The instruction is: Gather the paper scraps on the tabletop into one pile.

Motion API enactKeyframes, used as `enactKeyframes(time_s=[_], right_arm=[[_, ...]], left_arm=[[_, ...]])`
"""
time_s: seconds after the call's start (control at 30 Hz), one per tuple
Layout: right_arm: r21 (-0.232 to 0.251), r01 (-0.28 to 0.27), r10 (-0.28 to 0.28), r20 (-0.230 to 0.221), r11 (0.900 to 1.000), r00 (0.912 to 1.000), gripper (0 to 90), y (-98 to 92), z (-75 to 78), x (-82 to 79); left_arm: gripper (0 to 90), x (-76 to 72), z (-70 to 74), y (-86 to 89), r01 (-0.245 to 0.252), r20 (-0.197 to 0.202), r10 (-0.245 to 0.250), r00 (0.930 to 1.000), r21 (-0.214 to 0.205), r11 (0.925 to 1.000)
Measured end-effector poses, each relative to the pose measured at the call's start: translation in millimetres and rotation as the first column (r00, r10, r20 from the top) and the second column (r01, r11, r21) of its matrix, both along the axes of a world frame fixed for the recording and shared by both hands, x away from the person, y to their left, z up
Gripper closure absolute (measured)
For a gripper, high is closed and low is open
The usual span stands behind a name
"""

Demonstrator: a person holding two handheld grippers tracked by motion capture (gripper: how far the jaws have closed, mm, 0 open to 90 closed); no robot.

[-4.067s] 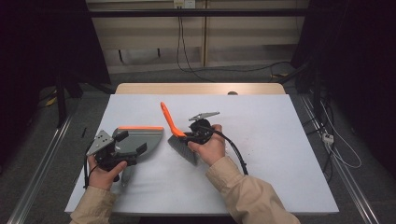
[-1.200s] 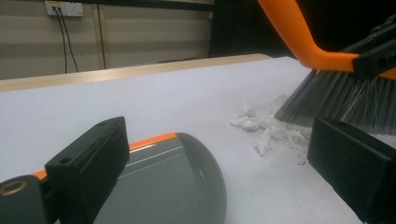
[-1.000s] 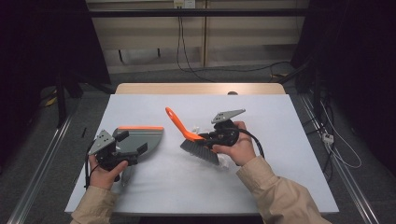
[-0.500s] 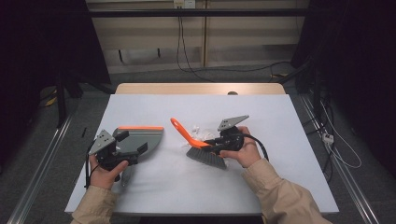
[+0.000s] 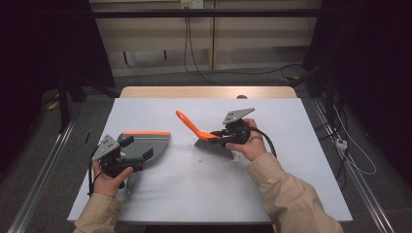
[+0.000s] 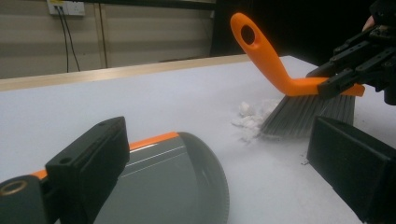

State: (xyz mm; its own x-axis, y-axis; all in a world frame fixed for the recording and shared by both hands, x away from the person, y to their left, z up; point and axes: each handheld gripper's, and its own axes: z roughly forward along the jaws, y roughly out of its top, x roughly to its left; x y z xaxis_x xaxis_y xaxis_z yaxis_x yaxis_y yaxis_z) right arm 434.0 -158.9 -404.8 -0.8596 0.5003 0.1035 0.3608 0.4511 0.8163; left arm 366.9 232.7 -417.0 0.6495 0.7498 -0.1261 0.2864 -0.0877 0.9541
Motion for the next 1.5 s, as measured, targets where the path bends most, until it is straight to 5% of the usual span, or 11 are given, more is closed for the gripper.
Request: enactKeyframes(time_s=[0.3, 0.53, 0.63, 0.83, 0.97, 1.27, 1.5], right_arm=[[0.059, 0.052, -0.054, 0.033, 0.9969, 0.9980, 71.7, -7.9, 25.1, -13.0], [0.026, 0.101, -0.101, 0.021, 0.9946, 0.9946, 71.7, -17.0, 33.8, -16.0], [0.053, 0.158, -0.159, 0.014, 0.9860, 0.9872, 71.7, -23.9, 35.6, -16.4], [0.048, 0.286, -0.288, 0.039, 0.9571, 0.9569, 71.6, -29.7, 37.2, -14.7], [0.085, 0.322, -0.326, 0.038, 0.9429, 0.9446, 71.7, -30.3, 36.6, -12.3], [0.097, 0.290, -0.294, 0.020, 0.9519, 0.9557, 71.7, -11.6, 35.6, -5.4], [0.100, 0.318, -0.322, 0.022, 0.9426, 0.9465, 71.7, -12.7, 33.3, 2.0]], left_arm=[[5.4, -0.4, 0.0, -1.0, 0.010, -0.001, -0.010, 1.0000, 0.002, 0.9999], [5.5, 0.1, 0.1, -0.7, 0.018, -0.003, -0.018, 0.9998, -0.008, 0.9998], [5.5, 0.8, -0.5, -1.0, 0.020, -0.006, -0.020, 0.9998, -0.013, 0.9997], [5.5, 1.4, -0.6, -0.4, 0.026, -0.009, -0.027, 0.9996, -0.025, 0.9993], [5.5, 1.5, -0.9, -0.8, 0.032, -0.011, -0.033, 0.9994, -0.026, 0.9991], [5.5, 1.2, -0.7, -0.4, 0.032, -0.013, -0.032, 0.9994, -0.030, 0.9990], [5.5, 0.8, -0.4, -0.2, 0.028, -0.012, -0.029, 0.9995, -0.027, 0.9992]])
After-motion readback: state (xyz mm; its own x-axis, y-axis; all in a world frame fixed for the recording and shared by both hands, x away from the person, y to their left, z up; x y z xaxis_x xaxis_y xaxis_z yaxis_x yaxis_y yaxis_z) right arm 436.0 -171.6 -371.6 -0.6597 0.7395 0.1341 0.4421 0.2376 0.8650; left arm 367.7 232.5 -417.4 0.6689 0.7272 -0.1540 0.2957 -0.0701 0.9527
